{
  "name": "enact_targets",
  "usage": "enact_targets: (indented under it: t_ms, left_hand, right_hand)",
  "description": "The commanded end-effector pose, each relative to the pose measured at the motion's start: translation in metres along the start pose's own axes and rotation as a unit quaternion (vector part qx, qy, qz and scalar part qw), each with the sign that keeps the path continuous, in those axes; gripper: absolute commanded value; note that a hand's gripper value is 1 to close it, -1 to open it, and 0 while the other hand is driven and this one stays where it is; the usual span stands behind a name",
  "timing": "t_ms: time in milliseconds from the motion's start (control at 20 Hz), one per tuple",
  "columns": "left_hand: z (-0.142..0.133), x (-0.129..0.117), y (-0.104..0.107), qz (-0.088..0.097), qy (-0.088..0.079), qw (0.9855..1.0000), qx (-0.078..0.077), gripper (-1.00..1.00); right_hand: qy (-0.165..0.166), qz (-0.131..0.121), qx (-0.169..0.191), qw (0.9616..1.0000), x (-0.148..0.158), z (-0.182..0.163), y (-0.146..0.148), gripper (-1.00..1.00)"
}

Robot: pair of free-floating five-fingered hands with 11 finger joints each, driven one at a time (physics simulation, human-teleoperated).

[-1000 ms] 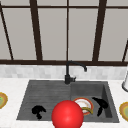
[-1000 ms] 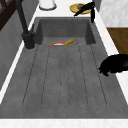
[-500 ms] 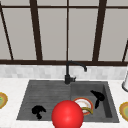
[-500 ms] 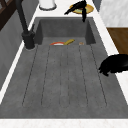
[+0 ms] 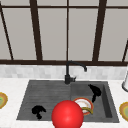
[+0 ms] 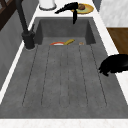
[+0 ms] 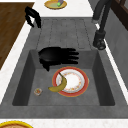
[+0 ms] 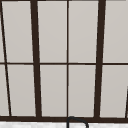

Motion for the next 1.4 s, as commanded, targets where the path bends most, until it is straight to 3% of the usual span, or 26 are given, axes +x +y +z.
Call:
enact_targets:
  t_ms: [0,100,300,500,800,1000,1350]
  left_hand:
    - [0.000,0.000,0.000,0.000,0.000,1.0000,0.000,0.00]
    - [0.000,0.000,0.000,0.000,0.000,1.0000,0.000,0.00]
    - [0.000,0.000,0.000,0.000,0.000,1.0000,0.000,0.00]
    - [0.000,0.000,0.000,0.000,0.000,1.0000,0.000,0.00]
    - [0.000,0.000,0.000,0.000,0.000,1.0000,0.000,0.00]
    - [0.000,0.000,0.000,0.000,0.000,1.0000,0.000,0.00]
    - [0.000,0.000,0.000,0.000,0.000,1.0000,0.000,0.00]
  right_hand:
    - [-0.005,0.043,-0.021,0.9989,0.000,-0.025,0.001,-1.00]
    - [-0.004,0.022,-0.019,0.9996,0.007,-0.041,-0.006,-1.00]
    - [0.011,0.056,0.036,0.9977,0.019,-0.051,-0.004,-1.00]
    - [-0.017,0.065,0.022,0.9975,0.025,-0.058,-0.006,-1.00]
    - [-0.044,0.086,0.030,0.9949,0.030,-0.069,0.003,-1.00]
    - [-0.022,0.097,0.027,0.9947,0.043,-0.099,0.006,-1.00]
    - [-0.024,0.113,0.015,0.9932,0.049,-0.143,0.000,-1.00]
